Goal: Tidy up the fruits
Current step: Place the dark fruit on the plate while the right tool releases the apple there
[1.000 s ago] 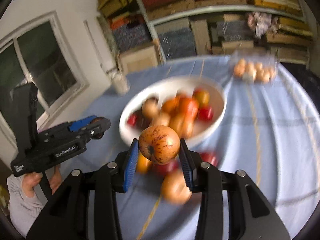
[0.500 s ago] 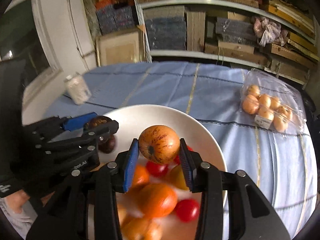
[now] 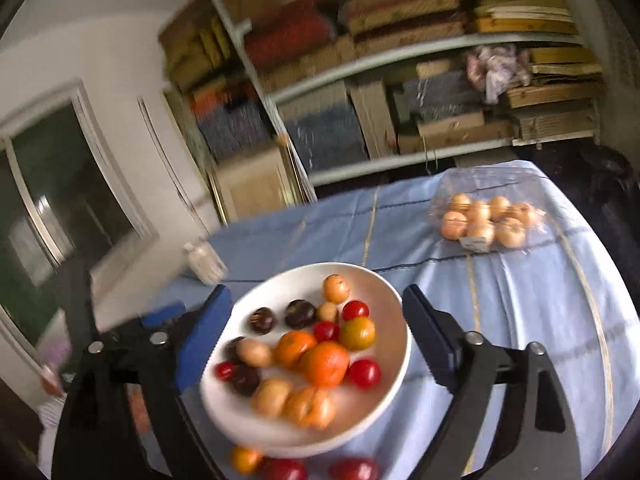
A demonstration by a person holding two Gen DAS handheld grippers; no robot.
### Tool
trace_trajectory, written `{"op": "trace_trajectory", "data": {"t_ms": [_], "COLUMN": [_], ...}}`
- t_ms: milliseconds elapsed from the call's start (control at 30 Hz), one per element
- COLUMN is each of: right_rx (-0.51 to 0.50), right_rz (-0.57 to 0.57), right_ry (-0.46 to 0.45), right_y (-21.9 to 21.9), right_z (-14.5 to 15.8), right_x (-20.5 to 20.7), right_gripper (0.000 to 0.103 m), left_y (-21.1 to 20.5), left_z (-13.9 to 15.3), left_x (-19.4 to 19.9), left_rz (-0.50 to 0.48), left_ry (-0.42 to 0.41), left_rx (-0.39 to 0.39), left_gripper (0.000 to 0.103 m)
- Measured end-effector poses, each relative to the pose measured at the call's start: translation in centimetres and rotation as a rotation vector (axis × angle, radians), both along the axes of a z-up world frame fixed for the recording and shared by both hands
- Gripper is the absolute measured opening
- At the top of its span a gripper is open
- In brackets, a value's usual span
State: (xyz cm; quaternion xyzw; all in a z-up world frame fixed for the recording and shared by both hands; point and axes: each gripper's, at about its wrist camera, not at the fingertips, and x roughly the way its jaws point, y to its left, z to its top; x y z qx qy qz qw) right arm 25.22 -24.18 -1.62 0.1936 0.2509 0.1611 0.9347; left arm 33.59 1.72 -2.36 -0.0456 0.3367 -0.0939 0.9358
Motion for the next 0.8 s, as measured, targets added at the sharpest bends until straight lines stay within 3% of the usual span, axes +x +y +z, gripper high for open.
{"op": "trace_trajectory", "data": {"t_ms": [167, 300, 367, 433, 500, 800], "right_rx": [0.109, 0.092, 0.123, 0.147, 0.164, 0.222], "right_rz": [-0.073, -0.108, -0.120, -0.129, -0.136, -0.122], "right_ry": [0.012, 0.071, 0.064, 0.057, 0.061, 0.096], "right_y": [-2.2, -2.8, -3.3, -3.9, -4.2, -4.7], "right_z": [-4.2, -6.5, -6.5, -6.5, -6.6, -6.8], "right_x": [-7.1, -9.1, -9.4, -9.4, -9.5, -9.2], "right_gripper": [0.086, 0.086, 0.087, 0.089, 0.090, 0.091], "left_y": [-1.4, -3.9, -4.7, -5.4, -6.1, -7.5], "left_z": [-2.7, -4.7, -5.3, -5.9, -6.2, -7.6], "left_x": [-6.9, -10.3, -11.0, -11.5, -11.7, -10.3], "left_rz": [-0.007, -0.033, -0.039, -0.050, -0.056, -0.075], "left_ry": [-0.002, -0.010, -0.012, -0.010, -0.019, 0.036], "left_rx": [0.069, 0.136, 0.159, 0.176, 0.194, 0.243], "left_gripper": [0.077, 0.077, 0.078, 0.087, 0.089, 0.089]}}
